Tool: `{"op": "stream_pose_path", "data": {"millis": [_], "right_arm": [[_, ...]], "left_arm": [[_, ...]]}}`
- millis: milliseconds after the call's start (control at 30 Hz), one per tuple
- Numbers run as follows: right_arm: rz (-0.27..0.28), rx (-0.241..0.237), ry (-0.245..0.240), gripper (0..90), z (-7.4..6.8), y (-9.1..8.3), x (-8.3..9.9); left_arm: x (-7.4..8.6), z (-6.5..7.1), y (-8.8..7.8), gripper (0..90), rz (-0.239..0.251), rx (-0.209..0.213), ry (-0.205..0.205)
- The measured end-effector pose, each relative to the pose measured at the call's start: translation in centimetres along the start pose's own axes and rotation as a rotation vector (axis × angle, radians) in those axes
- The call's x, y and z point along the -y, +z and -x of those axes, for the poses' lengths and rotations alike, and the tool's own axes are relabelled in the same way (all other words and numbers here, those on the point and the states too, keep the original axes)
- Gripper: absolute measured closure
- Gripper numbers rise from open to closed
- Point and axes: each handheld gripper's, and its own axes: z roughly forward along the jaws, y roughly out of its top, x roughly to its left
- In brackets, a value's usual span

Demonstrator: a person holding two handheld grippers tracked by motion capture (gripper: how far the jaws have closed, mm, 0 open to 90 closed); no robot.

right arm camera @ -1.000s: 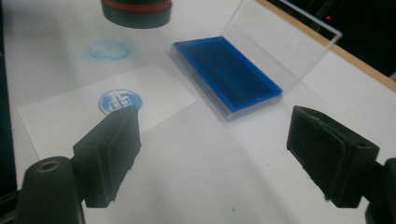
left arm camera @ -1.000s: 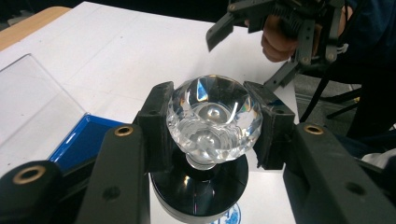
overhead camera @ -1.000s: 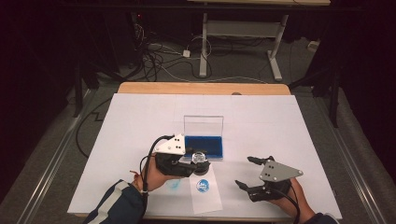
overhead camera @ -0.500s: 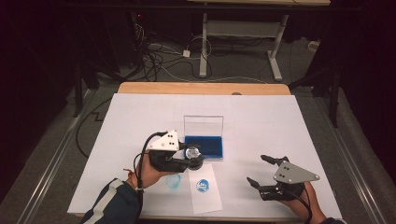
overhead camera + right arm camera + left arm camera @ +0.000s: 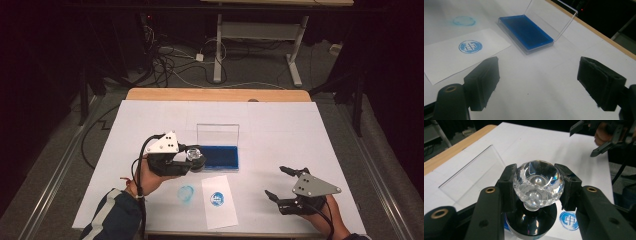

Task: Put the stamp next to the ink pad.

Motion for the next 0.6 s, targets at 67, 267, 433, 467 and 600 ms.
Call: {"op": "stream_pose_path", "data": {"millis": [67,267,433,467,600], "right_arm": [[-0.005,-0.007,0.001,18.1,0.0,0.1,0.1],[-0.02,-0.021,0.003,18.5,0.0,0.7,0.2],[-0.041,-0.041,-0.011,18.5,-0.3,1.1,0.2],[-0.043,-0.044,-0.014,18.6,-0.4,1.2,0.3],[-0.049,-0.042,-0.012,18.6,-0.3,1.2,0.3]], "left_arm": [[0.0,-0.5,-0.1,53.8,-0.017,-0.007,-0.004],[0.1,-1.4,0.2,53.8,-0.084,-0.024,-0.008],[0.1,-2.3,-0.2,53.7,-0.112,-0.035,-0.02],[0.2,-2.5,-0.2,53.7,-0.121,-0.041,-0.021],[0.5,-3.4,0.0,53.7,-0.148,-0.045,-0.038]]}}
